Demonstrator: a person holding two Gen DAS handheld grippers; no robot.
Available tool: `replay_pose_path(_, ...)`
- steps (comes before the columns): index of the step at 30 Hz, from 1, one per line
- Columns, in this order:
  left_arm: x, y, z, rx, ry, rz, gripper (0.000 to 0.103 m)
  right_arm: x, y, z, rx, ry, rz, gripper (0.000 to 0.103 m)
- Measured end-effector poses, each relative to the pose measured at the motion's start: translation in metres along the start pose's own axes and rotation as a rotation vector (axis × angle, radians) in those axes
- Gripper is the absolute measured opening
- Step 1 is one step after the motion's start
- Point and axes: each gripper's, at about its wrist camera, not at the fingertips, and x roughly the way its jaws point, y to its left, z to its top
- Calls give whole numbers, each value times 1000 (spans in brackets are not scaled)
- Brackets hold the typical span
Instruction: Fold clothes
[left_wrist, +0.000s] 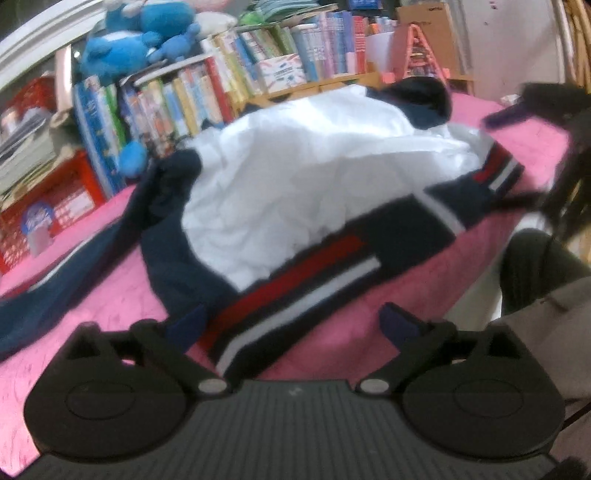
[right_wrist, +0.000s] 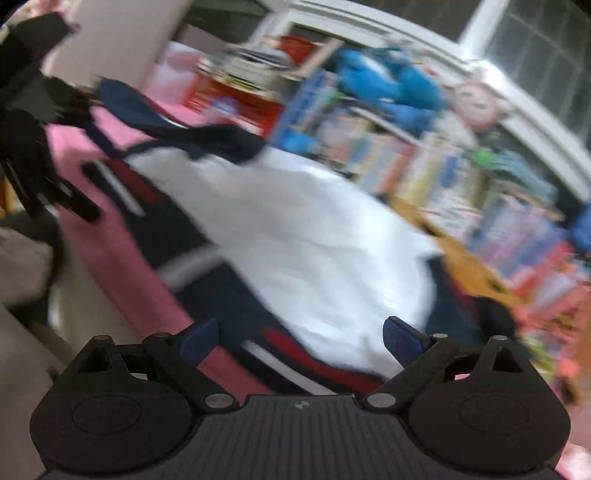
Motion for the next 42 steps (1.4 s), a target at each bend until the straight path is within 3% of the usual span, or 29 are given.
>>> replay_pose_path(4, 8, 14, 13, -48, -28, 63, 97, 22, 21, 24, 2, -55, 98, 97)
replay_pose_path(8, 12, 26, 21, -123, -59, 114, 92, 33, 23, 40, 18, -69, 80, 97)
replay_pose_path(12, 2, 38, 33, -196, -133, 154, 92, 36, 21, 44, 36, -103, -1, 97)
replay_pose_path(17, -6, 41, 38, -231, -169, 157, 92, 45, -2, 34, 85, -47, -244, 97)
replay_pose_path(20, -2, 25, 32, -188, -138, 116, 92, 47, -28, 22, 168, 14, -329, 89)
replay_pose_path(22, 7, 7, 31, -138, -117, 95, 91, 41, -52, 23, 279, 8, -332, 66)
replay_pose_path(24, 18, -5, 35, -72, -119, 155, 88, 31, -69, 31, 339, -33, -341, 62)
replay_pose_path(26, 23, 1, 36, -79, -144, 234, 80, 21, -74, 37, 292, -63, -374, 62)
replay_pose_path(27, 22, 7, 35, -97, -148, 289, 74, 16, -77, 40, 269, -78, -390, 68)
replay_pose_path(28, 21, 14, 33, -116, -146, 347, 64, 18, -77, 35, 235, -51, -407, 71)
replay_pose_path(29, 20, 21, 31, -136, -145, 406, 61, 26, -75, 23, 194, 10, -425, 71)
replay_pose_path(30, 16, 29, 27, -161, -133, 426, 59, 35, -73, 11, 152, 71, -443, 61)
replay_pose_path(31, 11, 39, 21, -189, -117, 428, 64, 39, -74, -3, 142, 119, -437, 55)
replay_pose_path(33, -6, 46, 17, -248, -95, 349, 64, 35, -83, -29, 191, 168, -404, 55)
replay_pose_path(35, -25, 50, 14, -307, -75, 253, 62, 9, -95, -22, 245, 113, -422, 53)
replay_pose_path(39, -78, 54, 19, -372, -161, 100, 62, -64, -126, 0, 364, -85, -433, 47)
replay_pose_path(42, -90, 54, 11, -385, -145, 17, 67, -103, -138, -2, 412, -93, -433, 49)
